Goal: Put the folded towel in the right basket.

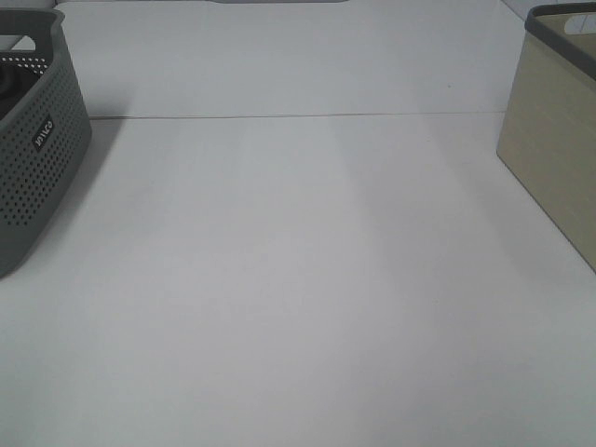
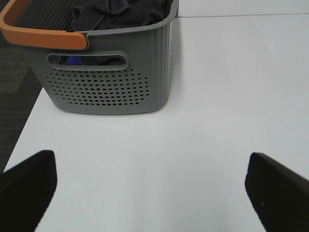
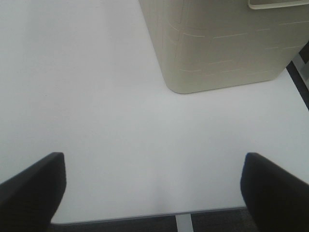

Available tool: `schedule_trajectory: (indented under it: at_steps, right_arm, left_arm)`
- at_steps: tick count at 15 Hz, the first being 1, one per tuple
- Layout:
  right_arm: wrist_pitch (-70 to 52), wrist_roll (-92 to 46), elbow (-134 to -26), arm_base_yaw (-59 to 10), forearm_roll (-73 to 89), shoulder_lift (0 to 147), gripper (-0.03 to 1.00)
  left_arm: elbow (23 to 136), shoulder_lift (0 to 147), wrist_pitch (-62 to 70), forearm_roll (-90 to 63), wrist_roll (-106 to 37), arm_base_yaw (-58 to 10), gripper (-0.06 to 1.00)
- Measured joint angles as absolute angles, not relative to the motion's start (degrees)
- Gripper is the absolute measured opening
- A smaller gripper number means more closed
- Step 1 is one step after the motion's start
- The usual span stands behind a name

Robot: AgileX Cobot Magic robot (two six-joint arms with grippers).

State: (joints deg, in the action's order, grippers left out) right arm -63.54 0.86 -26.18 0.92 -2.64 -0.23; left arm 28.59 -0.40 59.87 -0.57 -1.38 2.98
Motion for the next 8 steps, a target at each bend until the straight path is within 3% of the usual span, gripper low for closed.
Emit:
schedule_trajectory:
  at_steps: [8]
  right_arm:
    - [-63.4, 0.9, -26.2, 0.9, -2.6, -0.2, 0.94]
  left_arm:
    - [28.6, -0.4, 59.9, -0.6, -1.4, 3.0, 0.99]
